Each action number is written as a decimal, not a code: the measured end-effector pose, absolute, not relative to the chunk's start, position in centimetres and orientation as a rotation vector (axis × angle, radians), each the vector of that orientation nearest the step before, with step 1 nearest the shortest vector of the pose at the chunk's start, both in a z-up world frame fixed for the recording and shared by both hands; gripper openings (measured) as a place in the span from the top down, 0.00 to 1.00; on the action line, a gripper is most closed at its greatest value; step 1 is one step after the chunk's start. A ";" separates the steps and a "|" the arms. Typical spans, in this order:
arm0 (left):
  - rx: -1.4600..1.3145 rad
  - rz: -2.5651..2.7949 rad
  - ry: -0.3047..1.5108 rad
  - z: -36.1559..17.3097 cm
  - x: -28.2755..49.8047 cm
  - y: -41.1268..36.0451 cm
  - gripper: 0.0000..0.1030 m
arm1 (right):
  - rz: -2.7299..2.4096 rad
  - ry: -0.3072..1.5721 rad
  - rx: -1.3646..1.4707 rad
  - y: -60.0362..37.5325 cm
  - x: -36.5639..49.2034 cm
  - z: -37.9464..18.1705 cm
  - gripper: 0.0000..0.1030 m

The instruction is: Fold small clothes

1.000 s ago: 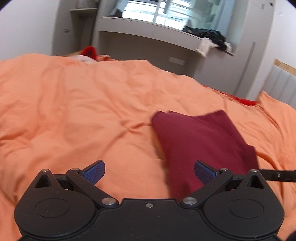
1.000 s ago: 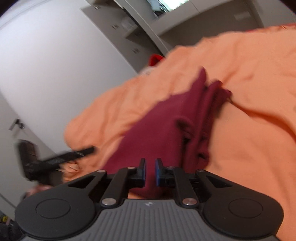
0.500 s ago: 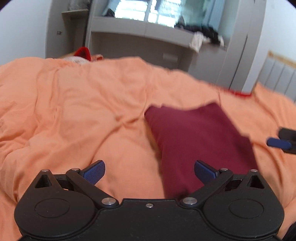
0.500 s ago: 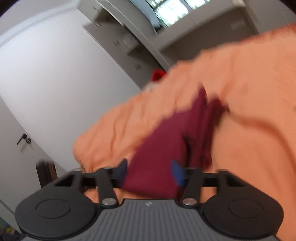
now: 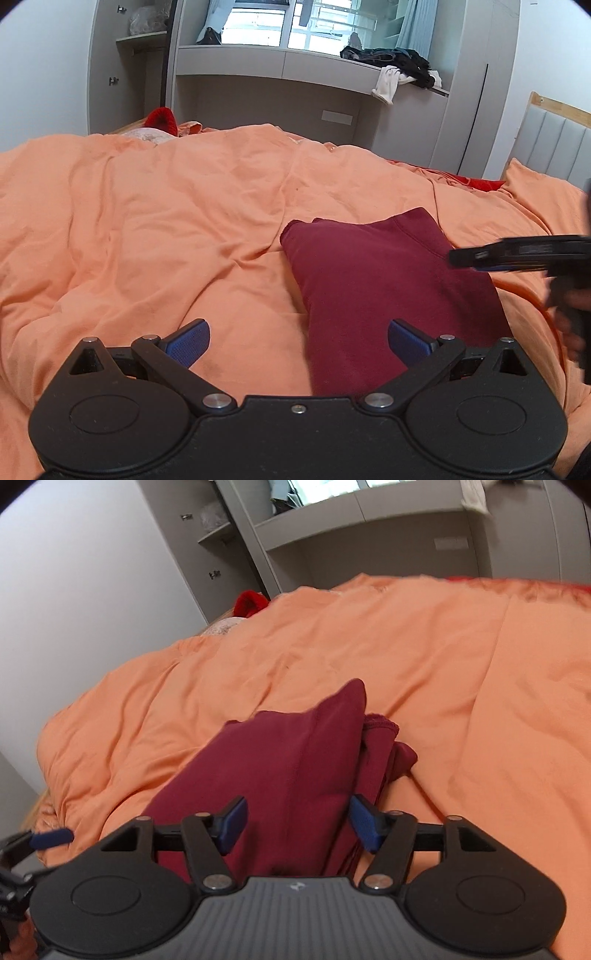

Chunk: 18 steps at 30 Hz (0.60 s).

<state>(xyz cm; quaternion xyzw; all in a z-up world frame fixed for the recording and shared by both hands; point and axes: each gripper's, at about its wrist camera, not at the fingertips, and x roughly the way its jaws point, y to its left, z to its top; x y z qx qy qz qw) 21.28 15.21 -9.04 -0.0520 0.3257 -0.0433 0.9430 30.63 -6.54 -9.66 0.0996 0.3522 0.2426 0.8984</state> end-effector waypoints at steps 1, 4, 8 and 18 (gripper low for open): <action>-0.105 -0.088 0.665 -8.9 21.1 15.2 0.01 | 0.503 0.674 0.192 -6.5 28.8 -8.6 0.08; -0.129 -0.095 0.648 -7.7 20.3 15.2 0.01 | 0.547 0.528 0.177 -7.1 23.1 -5.5 0.00; -0.128 -0.087 0.596 -5.3 18.6 14.7 0.00 | 0.523 0.475 0.186 -8.1 16.9 -3.3 0.00; -0.130 -0.086 0.547 -1.1 13.4 13.1 0.00 | 0.346 0.464 0.067 -9.0 9.4 -0.6 0.00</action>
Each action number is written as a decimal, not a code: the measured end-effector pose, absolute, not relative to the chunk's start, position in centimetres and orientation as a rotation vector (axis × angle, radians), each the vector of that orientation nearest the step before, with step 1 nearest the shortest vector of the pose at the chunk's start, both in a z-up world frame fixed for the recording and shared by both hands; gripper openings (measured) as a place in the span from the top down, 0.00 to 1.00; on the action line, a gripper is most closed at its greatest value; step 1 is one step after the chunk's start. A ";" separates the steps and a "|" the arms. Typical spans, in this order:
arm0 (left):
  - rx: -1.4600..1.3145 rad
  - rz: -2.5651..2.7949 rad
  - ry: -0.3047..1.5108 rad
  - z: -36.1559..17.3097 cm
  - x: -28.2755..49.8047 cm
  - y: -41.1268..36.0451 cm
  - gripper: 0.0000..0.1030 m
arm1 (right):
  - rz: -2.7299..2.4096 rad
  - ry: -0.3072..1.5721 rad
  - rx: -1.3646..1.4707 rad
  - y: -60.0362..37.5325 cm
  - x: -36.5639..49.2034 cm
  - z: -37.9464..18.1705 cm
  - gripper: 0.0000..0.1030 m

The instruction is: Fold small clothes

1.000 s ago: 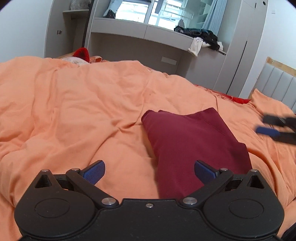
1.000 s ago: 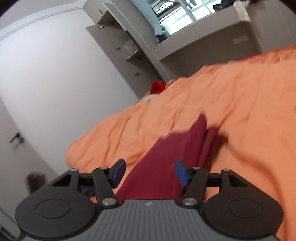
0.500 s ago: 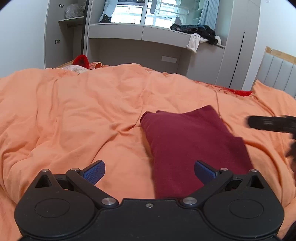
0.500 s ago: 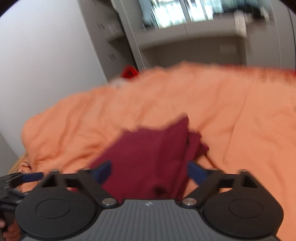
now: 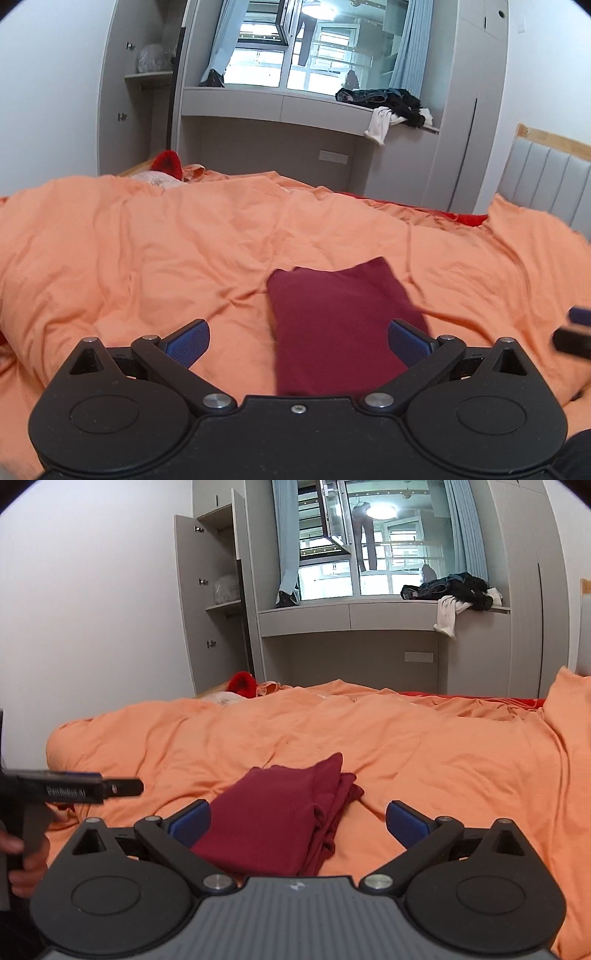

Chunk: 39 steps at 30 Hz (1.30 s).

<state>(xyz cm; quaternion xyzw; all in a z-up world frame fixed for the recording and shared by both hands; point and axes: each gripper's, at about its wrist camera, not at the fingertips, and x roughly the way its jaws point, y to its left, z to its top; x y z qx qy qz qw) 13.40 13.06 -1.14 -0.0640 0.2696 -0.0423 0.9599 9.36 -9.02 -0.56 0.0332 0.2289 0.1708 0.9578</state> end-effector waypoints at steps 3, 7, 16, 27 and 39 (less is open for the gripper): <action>-0.120 -0.083 0.551 -0.7 11.9 12.3 0.00 | 0.333 0.464 0.054 -8.8 8.2 -0.7 0.00; -0.099 -0.070 0.563 -0.7 10.3 11.3 0.00 | 0.320 0.462 0.044 -8.8 6.7 -1.0 0.00; -0.137 -0.055 0.639 -1.7 8.6 10.6 0.00 | 0.318 0.501 0.032 -9.4 4.6 -1.5 0.00; -0.054 -0.100 0.671 -2.0 8.1 7.9 0.00 | 0.302 0.515 0.091 -11.7 5.1 -1.5 0.00; -0.055 -0.062 0.608 -1.4 8.6 6.8 0.00 | 0.311 0.535 0.068 -11.6 6.4 -1.4 0.00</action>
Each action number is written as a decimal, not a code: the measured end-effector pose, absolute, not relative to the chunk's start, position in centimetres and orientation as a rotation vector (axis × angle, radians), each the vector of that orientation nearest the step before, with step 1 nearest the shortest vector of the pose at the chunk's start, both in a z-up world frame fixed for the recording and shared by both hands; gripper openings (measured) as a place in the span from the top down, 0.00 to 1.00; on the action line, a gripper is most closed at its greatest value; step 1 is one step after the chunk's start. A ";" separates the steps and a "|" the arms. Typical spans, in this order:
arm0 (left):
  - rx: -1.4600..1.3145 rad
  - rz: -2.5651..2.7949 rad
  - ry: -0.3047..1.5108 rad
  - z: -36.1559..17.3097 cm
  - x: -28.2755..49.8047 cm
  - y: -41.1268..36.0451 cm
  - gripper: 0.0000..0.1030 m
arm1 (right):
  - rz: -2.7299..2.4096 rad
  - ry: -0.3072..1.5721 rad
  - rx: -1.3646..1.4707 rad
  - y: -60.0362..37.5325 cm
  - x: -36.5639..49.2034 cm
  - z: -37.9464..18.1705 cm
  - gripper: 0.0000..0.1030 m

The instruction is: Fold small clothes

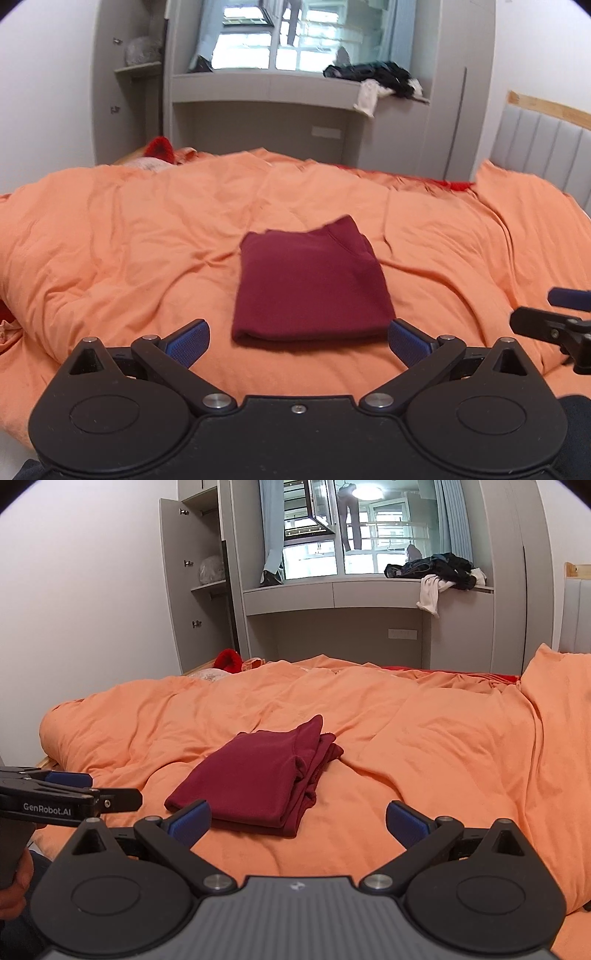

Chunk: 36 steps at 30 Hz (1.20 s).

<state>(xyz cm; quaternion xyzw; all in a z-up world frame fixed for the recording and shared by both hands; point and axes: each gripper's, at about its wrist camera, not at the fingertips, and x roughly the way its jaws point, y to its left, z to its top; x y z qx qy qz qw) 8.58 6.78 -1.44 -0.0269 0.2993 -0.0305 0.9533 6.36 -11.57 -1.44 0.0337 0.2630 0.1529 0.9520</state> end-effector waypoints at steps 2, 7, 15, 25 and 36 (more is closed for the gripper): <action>-0.051 -0.051 0.594 -1.4 8.6 6.9 0.00 | 0.316 0.540 0.058 -11.5 6.6 -1.4 0.00; -0.043 -0.068 0.626 -1.6 9.3 6.5 0.00 | 0.312 0.552 0.043 -11.3 7.3 -1.4 0.00; -0.102 -0.108 0.704 -2.2 10.8 7.3 0.00 | 0.320 0.584 0.013 -11.4 8.3 -1.2 0.00; -0.036 -0.075 0.728 -2.6 12.0 7.1 0.01 | 0.340 0.594 0.018 -10.8 8.7 -1.5 0.00; -0.027 -0.070 0.730 -2.7 12.0 7.0 0.00 | 0.338 0.598 0.022 -10.8 8.9 -1.7 0.00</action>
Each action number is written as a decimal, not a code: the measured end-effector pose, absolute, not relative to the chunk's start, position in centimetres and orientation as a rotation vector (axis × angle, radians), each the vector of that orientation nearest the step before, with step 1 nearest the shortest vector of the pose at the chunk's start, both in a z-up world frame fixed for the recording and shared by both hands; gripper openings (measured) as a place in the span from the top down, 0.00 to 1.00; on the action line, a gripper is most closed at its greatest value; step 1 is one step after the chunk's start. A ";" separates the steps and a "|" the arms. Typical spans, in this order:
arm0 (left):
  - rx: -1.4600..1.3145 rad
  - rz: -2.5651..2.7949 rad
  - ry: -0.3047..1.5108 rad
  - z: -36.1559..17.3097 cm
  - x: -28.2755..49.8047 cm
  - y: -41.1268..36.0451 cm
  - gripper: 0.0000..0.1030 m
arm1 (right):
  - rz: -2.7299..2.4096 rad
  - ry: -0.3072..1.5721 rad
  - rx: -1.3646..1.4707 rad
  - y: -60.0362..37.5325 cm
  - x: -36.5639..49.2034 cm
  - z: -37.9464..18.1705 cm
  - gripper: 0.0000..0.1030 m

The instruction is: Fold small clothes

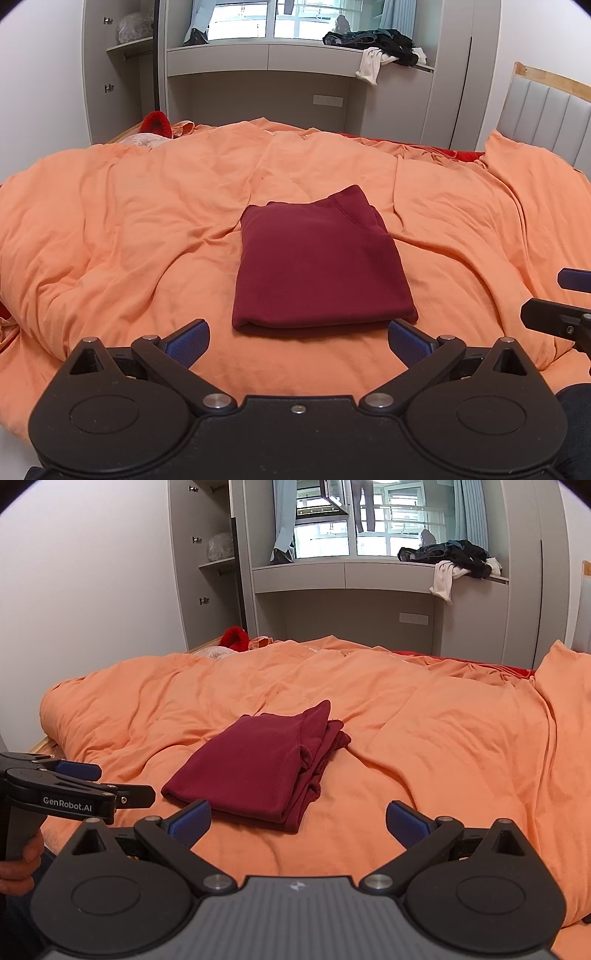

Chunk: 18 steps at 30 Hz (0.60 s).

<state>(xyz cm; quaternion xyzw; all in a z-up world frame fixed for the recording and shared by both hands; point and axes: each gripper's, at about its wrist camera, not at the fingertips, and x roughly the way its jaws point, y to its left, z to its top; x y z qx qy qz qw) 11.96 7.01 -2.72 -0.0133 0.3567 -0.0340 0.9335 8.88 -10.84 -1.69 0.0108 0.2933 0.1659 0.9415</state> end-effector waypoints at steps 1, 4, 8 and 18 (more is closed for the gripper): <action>-0.026 -0.070 0.729 -2.7 12.0 7.0 0.00 | 0.337 0.598 0.023 -10.8 8.9 -1.7 0.00; -0.027 -0.069 0.727 -2.7 11.9 7.1 0.00 | 0.338 0.598 0.026 -10.8 8.9 -1.7 0.00; -0.018 -0.064 0.725 -2.7 11.8 7.0 0.00 | 0.339 0.598 0.024 -10.8 8.9 -1.7 0.00; -0.011 -0.058 0.722 -2.6 11.7 7.0 0.00 | 0.351 0.599 0.018 -10.5 9.0 -1.7 0.00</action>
